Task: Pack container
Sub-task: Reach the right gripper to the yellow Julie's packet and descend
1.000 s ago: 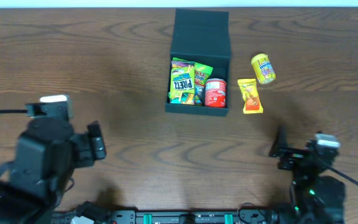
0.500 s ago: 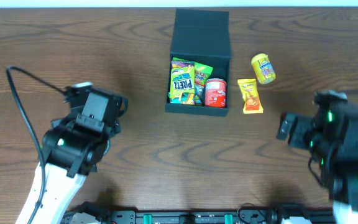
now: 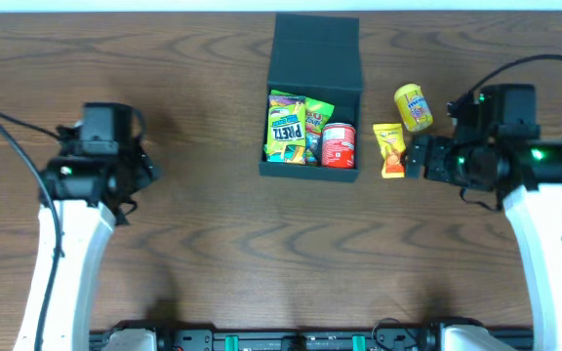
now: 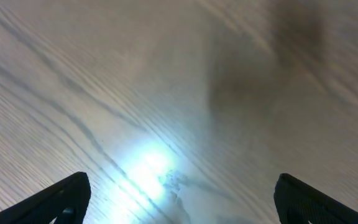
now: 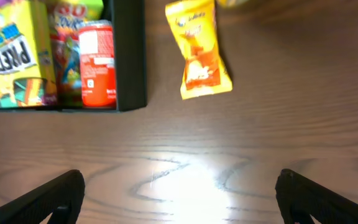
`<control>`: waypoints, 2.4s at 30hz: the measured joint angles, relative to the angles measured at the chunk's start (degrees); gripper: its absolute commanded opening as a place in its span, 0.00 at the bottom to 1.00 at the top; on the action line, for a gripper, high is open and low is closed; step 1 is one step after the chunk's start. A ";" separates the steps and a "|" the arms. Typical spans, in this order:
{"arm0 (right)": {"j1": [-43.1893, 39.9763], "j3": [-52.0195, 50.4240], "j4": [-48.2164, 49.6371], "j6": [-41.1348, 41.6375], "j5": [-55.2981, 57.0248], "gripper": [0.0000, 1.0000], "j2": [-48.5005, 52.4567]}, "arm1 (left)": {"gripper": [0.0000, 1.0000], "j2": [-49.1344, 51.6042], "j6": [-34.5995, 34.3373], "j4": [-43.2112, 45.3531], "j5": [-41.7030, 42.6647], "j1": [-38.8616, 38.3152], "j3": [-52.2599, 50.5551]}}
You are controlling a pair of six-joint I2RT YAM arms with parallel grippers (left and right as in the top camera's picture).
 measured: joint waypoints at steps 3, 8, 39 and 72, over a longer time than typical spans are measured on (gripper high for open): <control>0.00 0.00 0.83 0.00 -0.57 0.99 2.91 | 0.95 1.68 1.31 -0.50 4.20 5.70 0.00; 0.00 0.00 2.58 -0.09 -1.09 0.99 5.90 | 0.95 3.02 1.99 -0.66 7.41 10.14 0.00; 5.49 0.00 20.79 -16.20 9.46 0.99 27.74 | 0.95 3.21 2.69 -0.79 9.05 10.38 -0.02; 4.31 0.00 26.16 -14.51 8.90 0.67 34.99 | 0.95 3.21 2.71 -0.79 9.03 10.38 0.00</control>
